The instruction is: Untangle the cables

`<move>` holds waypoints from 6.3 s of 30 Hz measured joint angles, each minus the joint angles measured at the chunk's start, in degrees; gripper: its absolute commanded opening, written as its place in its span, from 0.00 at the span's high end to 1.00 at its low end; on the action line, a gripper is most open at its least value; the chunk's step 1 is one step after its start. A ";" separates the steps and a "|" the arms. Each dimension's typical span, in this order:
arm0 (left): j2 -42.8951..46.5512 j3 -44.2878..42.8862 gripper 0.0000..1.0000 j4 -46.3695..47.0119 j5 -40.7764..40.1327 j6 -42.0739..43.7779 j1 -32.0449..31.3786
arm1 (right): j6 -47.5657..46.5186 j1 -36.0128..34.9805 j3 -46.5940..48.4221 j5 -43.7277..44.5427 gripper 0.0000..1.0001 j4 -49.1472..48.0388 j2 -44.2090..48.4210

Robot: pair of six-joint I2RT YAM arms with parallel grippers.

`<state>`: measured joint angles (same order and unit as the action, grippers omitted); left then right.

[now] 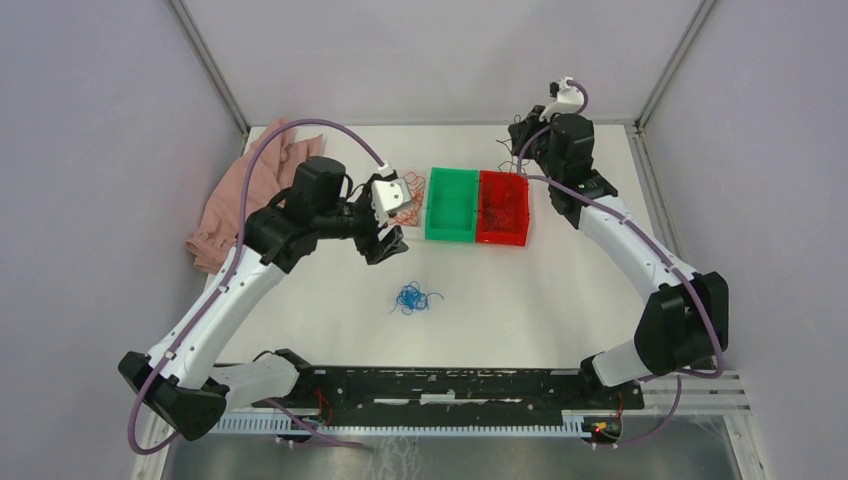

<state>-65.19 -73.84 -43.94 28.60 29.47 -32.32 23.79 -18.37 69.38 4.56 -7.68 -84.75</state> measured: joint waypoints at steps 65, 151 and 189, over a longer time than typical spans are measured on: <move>0.11 -0.02 0.11 -0.24 -1.27 0.00 0.00 | 1.07 -3.02 6.29 10.86 0.78 24.98 -25.42; 13.86 22.38 0.26 6.60 14.71 -0.02 14.99 | 8.59 -31.17 -7.19 -36.79 1.00 3.52 -3.98; 13.03 20.44 0.54 4.76 19.71 3.58 14.99 | 15.91 -34.25 -6.82 -32.70 1.00 0.39 1.53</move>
<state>-52.16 -53.41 -39.18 48.31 33.06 -17.32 39.70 -52.62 62.57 -28.14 -7.29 -83.22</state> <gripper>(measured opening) 0.375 0.010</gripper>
